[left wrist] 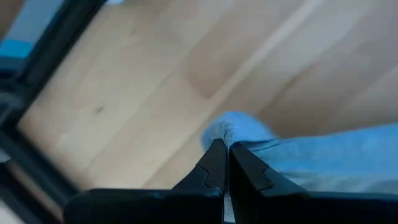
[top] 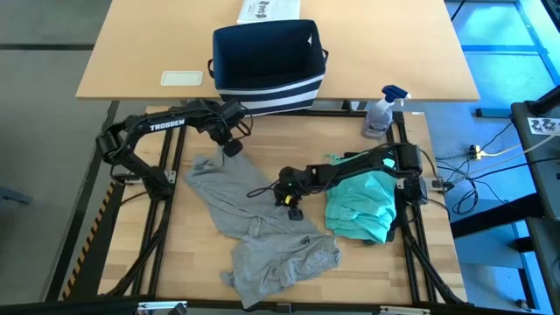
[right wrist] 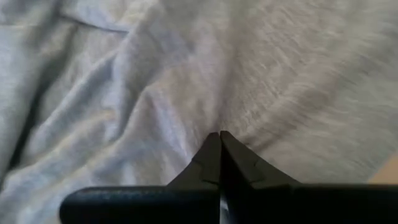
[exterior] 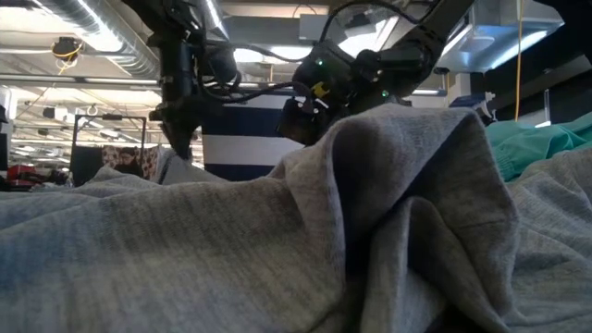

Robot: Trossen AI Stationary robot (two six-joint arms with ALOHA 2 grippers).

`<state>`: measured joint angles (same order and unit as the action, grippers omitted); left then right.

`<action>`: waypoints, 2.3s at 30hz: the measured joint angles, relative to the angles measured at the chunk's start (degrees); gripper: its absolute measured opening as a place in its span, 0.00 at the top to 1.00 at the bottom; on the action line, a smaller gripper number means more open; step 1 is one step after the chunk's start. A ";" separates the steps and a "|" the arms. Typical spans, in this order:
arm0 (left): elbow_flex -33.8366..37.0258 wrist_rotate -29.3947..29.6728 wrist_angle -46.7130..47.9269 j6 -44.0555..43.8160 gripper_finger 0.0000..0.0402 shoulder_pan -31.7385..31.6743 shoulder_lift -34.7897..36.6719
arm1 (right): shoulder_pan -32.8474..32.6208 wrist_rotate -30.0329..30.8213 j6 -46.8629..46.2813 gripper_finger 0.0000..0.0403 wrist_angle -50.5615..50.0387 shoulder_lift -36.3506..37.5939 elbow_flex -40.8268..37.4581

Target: Fold Laundry from Bin

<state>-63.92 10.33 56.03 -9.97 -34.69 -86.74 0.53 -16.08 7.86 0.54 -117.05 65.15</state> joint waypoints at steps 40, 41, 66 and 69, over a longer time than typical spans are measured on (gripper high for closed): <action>3.25 -2.63 -0.42 3.21 0.93 8.54 0.91 | -3.04 -1.79 -2.12 1.00 -5.60 -0.13 -0.23; 4.70 -1.90 -1.09 2.58 0.93 9.77 1.50 | -2.74 -1.86 -2.21 1.00 -5.60 -0.13 -0.25; 27.39 -3.38 -17.00 5.44 0.66 13.52 14.89 | -2.29 -3.13 -3.16 1.00 -3.66 -0.17 -0.34; 27.39 -3.02 -16.41 7.29 0.60 12.72 11.57 | -2.29 -3.69 -3.22 1.00 -3.62 -0.17 -0.34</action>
<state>-36.53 7.32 39.61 -2.68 -21.97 -75.17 -1.76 -19.77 4.64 -3.08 -117.23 64.82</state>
